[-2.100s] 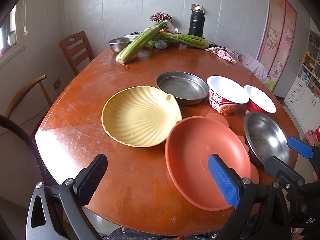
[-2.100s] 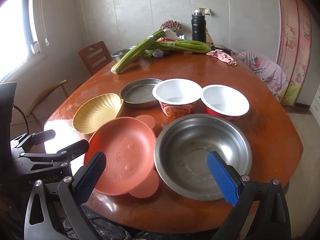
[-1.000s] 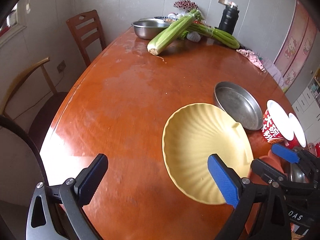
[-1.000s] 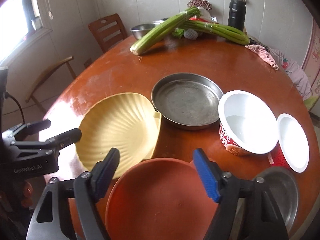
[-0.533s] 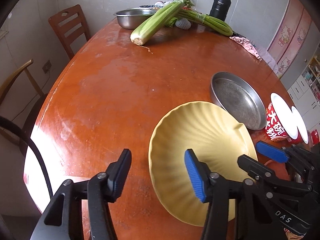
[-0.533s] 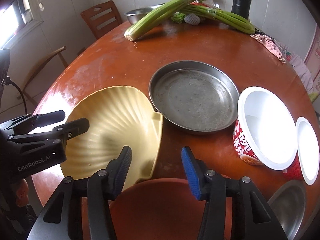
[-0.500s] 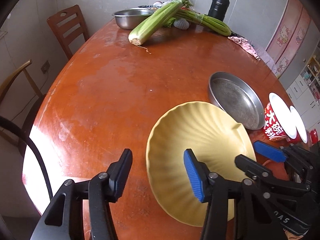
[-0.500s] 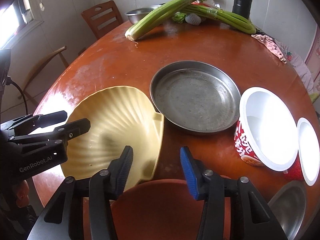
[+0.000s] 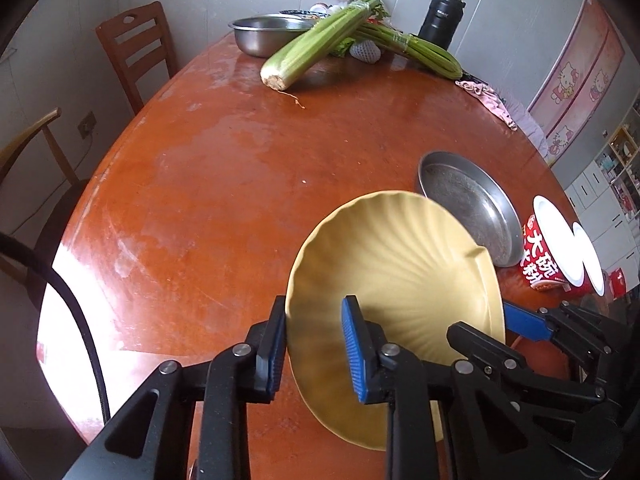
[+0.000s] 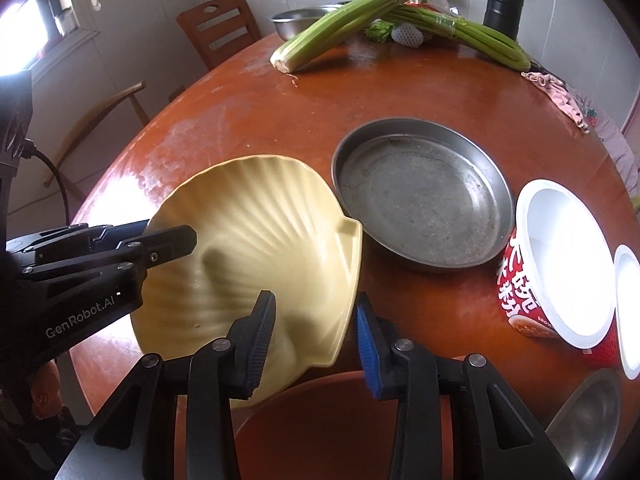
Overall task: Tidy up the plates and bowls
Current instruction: 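Lift the yellow shell plate with the left tool and carry it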
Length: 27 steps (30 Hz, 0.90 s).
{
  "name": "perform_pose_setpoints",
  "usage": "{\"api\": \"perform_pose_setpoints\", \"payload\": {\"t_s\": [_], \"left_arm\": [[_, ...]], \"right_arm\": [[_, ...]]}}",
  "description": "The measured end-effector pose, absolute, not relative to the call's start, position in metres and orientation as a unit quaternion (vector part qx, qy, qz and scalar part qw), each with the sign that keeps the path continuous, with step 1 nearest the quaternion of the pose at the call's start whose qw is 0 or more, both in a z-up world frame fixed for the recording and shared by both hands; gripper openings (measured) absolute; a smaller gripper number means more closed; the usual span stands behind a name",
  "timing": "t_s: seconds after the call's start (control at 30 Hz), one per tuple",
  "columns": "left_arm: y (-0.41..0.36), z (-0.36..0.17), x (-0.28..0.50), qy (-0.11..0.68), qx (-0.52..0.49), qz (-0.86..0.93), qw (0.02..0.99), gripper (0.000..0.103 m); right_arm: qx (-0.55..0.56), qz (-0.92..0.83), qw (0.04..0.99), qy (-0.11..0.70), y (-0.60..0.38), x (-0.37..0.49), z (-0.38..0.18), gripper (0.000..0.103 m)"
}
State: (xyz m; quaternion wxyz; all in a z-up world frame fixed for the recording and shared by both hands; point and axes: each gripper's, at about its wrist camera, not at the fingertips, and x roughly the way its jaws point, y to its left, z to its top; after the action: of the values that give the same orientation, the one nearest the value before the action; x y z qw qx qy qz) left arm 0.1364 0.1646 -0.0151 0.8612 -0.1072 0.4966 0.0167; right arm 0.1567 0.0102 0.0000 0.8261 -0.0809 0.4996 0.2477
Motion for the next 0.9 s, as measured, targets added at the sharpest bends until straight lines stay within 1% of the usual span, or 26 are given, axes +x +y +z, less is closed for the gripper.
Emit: {"api": "perform_pose_setpoints", "payload": {"t_s": [0.37, 0.9], "left_arm": [[0.199, 0.006, 0.138, 0.474, -0.105, 0.050, 0.873, 0.027], [0.204, -0.023, 0.168, 0.490, -0.103, 0.052, 0.864, 0.027]], "right_arm": [[-0.072, 0.281, 0.825, 0.484, 0.038, 0.153, 0.023, 0.041], [-0.063, 0.274, 0.823, 0.493, 0.045, 0.146, 0.009, 0.041]]}}
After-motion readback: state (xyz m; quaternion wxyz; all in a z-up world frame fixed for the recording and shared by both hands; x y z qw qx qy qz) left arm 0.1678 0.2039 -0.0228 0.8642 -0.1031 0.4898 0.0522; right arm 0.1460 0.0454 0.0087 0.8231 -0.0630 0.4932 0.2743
